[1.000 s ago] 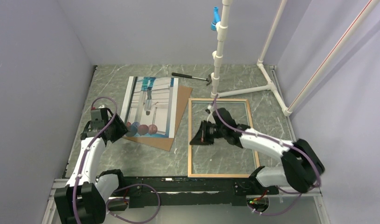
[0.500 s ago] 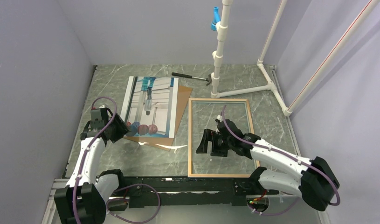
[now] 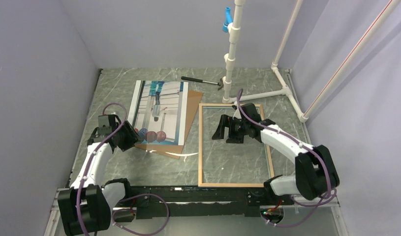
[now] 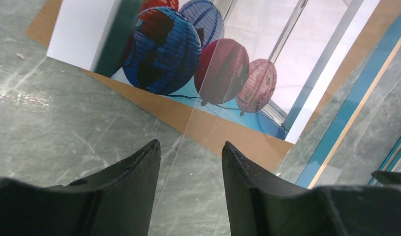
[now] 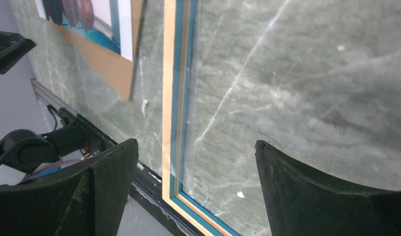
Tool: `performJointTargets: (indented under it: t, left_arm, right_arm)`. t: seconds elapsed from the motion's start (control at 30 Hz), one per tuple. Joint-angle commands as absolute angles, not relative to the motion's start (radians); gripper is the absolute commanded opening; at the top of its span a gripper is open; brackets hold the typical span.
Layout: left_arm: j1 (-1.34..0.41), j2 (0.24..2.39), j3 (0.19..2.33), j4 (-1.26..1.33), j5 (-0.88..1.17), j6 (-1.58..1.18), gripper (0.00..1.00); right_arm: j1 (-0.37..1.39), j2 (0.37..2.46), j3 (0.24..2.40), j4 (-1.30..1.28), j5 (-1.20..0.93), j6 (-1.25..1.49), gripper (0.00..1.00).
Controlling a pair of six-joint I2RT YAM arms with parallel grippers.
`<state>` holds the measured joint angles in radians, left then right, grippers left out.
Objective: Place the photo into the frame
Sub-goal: Move the photo frame item to the center of the board.
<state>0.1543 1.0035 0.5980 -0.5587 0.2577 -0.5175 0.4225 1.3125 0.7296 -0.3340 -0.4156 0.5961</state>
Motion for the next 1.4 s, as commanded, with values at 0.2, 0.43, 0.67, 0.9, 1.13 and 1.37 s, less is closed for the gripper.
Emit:
performJointTargets:
  t: [0.2,0.43,0.67,0.9,1.13,1.37]
  left_arm:
    - [0.110,1.136,0.554,-0.437,0.327,-0.504,0.51]
    - [0.066,1.233,0.543,-0.386,0.320,-0.509,0.48]
    - [0.055,1.226,0.555,-0.393,0.313,-0.505,0.47]
    - [0.055,1.200,0.569,-0.422,0.302,-0.496,0.47]
    - [0.055,1.151,0.579,-0.448,0.276,-0.498,0.47]
    - [0.055,1.105,0.579,-0.460,0.259,-0.494,0.49]
  right_arm:
    - [0.358,1.580,0.842,-0.105,-0.715,0.543,0.84]
    - [0.358,1.728,0.862,0.125,-0.833,0.677,0.63]
    - [0.371,1.793,0.856,0.272,-0.868,0.775,0.46]
    - [0.380,1.816,0.836,0.300,-0.867,0.789,0.14]
    - [0.378,1.763,0.814,0.239,-0.847,0.737,0.00]
    - [0.371,1.667,0.783,0.068,-0.802,0.624,0.00]
